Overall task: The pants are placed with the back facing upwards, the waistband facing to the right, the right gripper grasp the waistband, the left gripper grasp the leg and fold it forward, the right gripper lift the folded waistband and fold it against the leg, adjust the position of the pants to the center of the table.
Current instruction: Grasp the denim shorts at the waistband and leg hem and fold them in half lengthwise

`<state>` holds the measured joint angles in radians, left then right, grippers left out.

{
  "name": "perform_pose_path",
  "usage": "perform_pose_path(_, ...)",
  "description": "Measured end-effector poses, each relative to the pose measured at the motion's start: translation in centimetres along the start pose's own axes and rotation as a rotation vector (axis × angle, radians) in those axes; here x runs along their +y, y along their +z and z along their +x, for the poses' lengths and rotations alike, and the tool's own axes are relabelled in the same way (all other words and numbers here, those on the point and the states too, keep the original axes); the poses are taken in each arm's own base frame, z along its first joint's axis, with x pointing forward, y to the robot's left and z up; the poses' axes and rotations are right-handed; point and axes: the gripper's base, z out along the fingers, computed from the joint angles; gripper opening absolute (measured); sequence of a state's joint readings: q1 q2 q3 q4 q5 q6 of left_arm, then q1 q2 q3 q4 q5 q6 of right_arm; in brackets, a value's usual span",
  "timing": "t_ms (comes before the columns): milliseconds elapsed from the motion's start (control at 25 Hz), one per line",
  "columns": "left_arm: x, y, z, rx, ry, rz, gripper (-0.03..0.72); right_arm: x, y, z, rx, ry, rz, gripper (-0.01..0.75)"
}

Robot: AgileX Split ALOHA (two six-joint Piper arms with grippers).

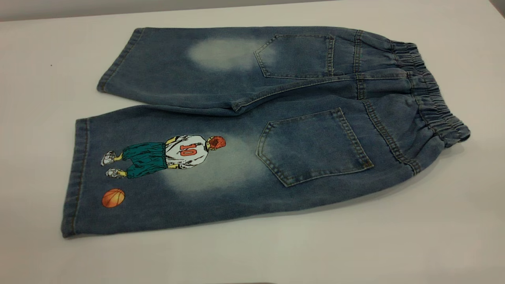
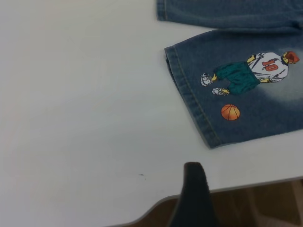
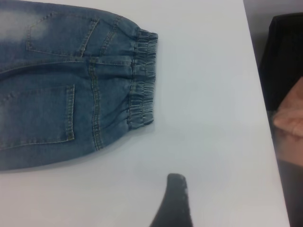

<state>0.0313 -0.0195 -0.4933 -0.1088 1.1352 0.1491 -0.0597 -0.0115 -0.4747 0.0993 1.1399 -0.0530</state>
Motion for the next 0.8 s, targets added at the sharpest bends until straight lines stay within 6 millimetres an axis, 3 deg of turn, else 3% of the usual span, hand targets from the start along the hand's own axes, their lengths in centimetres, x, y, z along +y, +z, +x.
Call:
perform_pose_path(320,0.0,0.0,0.0,-0.004,-0.047,-0.001,0.504,0.1,0.0,0.0,-0.002,0.027,-0.015,0.548)
perform_pose_path(520,0.4,0.5,-2.5,-0.031,-0.226,-0.005,0.504,0.2,0.0,-1.4,-0.02,0.121,-0.024,0.548)
perform_pose_path(640,0.8,2.5,-4.7,-0.023,-0.274,-0.008,0.504,0.1,0.6,-3.4,-0.033,0.154,-0.025,0.548)
perform_pose_path(800,1.2,6.8,-7.1,0.052,-0.336,0.015,0.504,0.3,3.7,-5.8,0.045,0.231,-0.076,0.548)
